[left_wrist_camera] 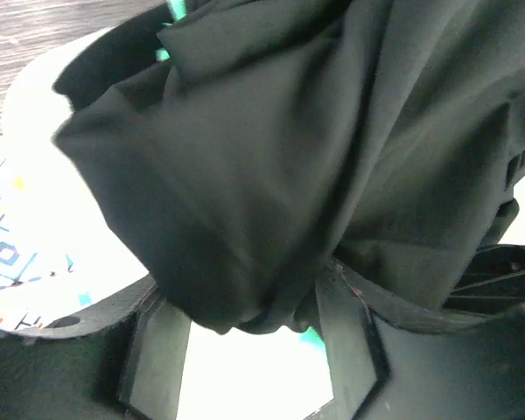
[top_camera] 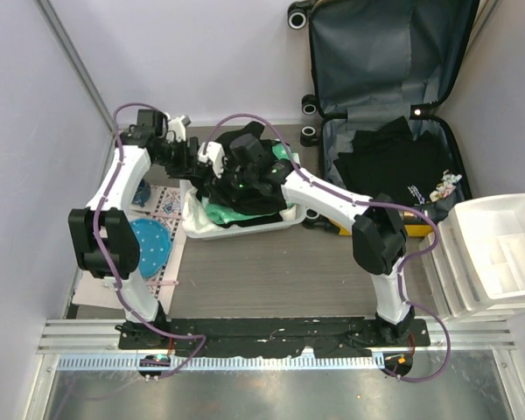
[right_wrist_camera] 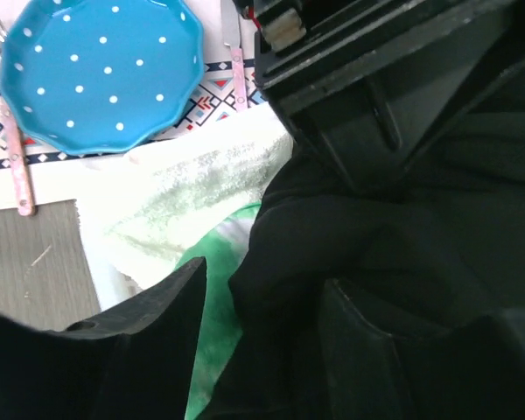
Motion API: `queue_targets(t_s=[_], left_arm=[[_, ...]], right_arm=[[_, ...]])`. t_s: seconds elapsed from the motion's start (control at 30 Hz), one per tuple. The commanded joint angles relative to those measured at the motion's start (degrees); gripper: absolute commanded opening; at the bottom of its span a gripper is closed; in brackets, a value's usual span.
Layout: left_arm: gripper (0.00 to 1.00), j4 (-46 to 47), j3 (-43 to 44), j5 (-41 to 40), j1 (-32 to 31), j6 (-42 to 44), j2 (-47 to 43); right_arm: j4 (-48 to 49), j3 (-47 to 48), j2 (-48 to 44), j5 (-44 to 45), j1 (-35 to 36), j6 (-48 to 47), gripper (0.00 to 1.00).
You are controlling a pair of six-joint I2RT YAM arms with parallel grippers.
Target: Open, take out, and arrange the luggage
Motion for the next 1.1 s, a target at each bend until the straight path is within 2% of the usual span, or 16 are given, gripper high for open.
queue_targets(t_s=[0.0,0.07,0.1,0.33,0.5,0.63,0.8,0.9,1.03,1.07], left_arm=[[0.66,-2.2,4.1,3.3,3.5,0.6,-1.8],[0.71,-0.3,4.6,4.0,3.9,0.1,-3.0],[0.73,0.2,5.2,4.6,6.1,0.1,-3.4],[0.76,8.9,5.7,3.3,7.6,0.9,-7.6],[0.74,11.1,7.6,3.7,4.1,1.5,-5.3],[0.7,12.1,8.2,2.9,-1.7,1.3,-2.7],[0.66,13.4,4.4,2.4,-7.7,3.4,-3.9],[0.68,14.9,1.9,3.8,-8.2,3.8,-5.0],[0.75,13.8,0.5,4.8,-9.6,7.4,-6.5],[0.75,13.8,-0.8,4.7,-10.8,10.5,-7.4]], right_arm=[[-1.9,6.3,-2.7,-1.8,-0.7,2.3,0.61],[-4.1,8.3,-4.1,-3.0,-2.7,3.4,0.65],[-4.5,9.5,-4.8,-3.1,-3.7,3.9,0.65],[-4.3,11.4,-6.2,-6.6,-12.2,12.8,0.66],[-2.1,11.8,-2.2,-4.7,-14.8,15.3,0.65],[-0.2,15.1,2.0,-1.1,-14.9,19.4,0.65],[2.2,14.7,1.7,5.3,-16.1,24.4,0.66],[3.5,14.7,1.7,5.8,-17.6,28.0,0.68],[5.8,14.5,1.5,5.1,-18.4,31.8,0.68],[6.3,14.3,1.3,5.1,-18.5,32.3,0.68]])
